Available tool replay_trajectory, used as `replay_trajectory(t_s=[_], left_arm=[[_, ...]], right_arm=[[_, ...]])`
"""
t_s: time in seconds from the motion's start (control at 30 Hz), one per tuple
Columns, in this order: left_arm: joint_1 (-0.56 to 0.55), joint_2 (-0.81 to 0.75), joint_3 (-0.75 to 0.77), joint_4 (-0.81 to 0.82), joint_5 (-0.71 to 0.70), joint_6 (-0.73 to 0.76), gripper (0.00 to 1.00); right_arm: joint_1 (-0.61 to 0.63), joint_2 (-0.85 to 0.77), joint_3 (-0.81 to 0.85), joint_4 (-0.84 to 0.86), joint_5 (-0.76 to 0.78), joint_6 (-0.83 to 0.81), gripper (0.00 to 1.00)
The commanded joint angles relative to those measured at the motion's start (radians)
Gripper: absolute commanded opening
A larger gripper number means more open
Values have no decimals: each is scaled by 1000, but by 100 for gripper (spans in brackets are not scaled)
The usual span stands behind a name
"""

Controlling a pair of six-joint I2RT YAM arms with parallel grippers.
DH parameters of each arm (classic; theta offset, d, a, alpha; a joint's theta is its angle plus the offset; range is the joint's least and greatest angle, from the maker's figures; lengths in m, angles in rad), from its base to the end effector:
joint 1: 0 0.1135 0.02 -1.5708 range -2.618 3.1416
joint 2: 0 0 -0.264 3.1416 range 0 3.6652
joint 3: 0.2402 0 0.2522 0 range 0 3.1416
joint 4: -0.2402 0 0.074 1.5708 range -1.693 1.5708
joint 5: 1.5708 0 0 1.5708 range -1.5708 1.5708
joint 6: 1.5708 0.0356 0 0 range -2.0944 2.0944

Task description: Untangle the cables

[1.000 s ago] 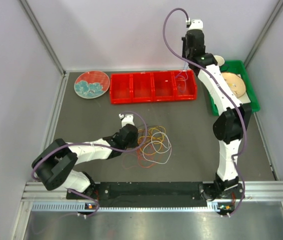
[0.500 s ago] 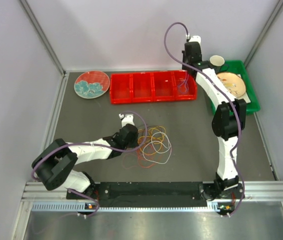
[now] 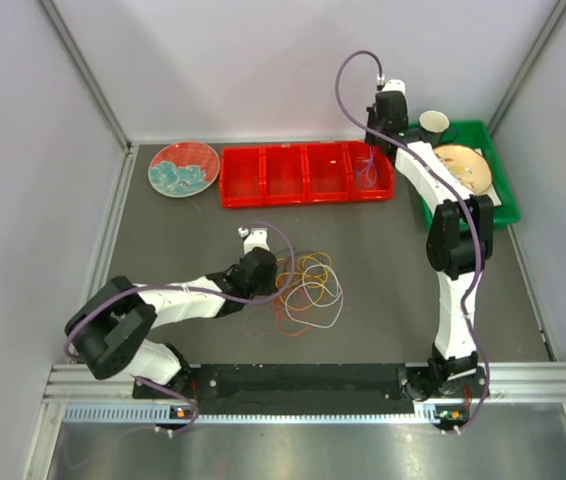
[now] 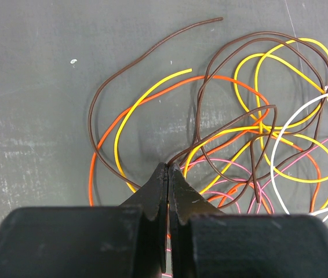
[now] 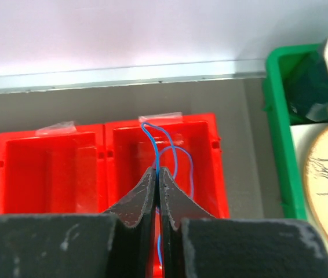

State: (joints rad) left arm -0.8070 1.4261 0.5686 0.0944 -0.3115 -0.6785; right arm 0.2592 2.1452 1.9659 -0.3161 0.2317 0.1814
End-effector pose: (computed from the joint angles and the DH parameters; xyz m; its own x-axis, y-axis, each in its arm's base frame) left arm 0.1916 -0.1842 0.1542 -0.7075 -0.1250 -0.6956 0.1159 0.9504 -0.2887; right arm 0.4958 0.1230 0.2988 -0.4617 0.0592 -0.8850 0.0296 0.9982 0.0513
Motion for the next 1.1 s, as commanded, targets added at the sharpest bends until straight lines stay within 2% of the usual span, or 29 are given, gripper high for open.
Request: replay_trajectory(t_s=[0.0, 0.17, 0.23, 0.33, 0.5, 0.53, 0.57, 0.63, 0.67, 0.73, 0.77, 0.9, 1.07], left_arm=[[-1, 8, 31, 34, -11, 0, 0], [-1, 11, 33, 33, -11, 0, 0], [-1, 10, 31, 33, -11, 0, 0], [-1, 11, 33, 33, -11, 0, 0], [-1, 8, 33, 33, -11, 0, 0], [-1, 8, 31, 33, -11, 0, 0], [-1, 10, 33, 31, -11, 2, 0], [-1, 8, 33, 30, -11, 2, 0], [-1, 10, 33, 30, -11, 2, 0], [-1, 10, 33, 28, -11, 2, 0], [-1, 8, 34, 28, -11, 2, 0], [-1, 7, 36, 22, -12, 2, 0], [-1, 17, 45, 10, -17, 0, 0]], right_arm=[[-3, 25, -53, 148, -48, 26, 0], [-11, 2, -195, 284, -12, 78, 0], [-18, -5, -226, 308, -49, 116, 0], [-25, -15, -257, 308, -72, 139, 0], [-25, -25, -217, 243, -58, 122, 1], [-25, -18, -164, 212, -58, 113, 4], [-25, -5, -123, 110, -72, 103, 28], [-28, 43, 39, -21, -78, 90, 48], [-28, 57, 91, -120, -68, 92, 68], [-29, 62, 178, -185, -54, 104, 80], [-29, 49, 188, -202, -40, 108, 89], [-31, -68, 145, -209, -74, 141, 93], [5, -290, -22, -210, -150, 161, 92]])
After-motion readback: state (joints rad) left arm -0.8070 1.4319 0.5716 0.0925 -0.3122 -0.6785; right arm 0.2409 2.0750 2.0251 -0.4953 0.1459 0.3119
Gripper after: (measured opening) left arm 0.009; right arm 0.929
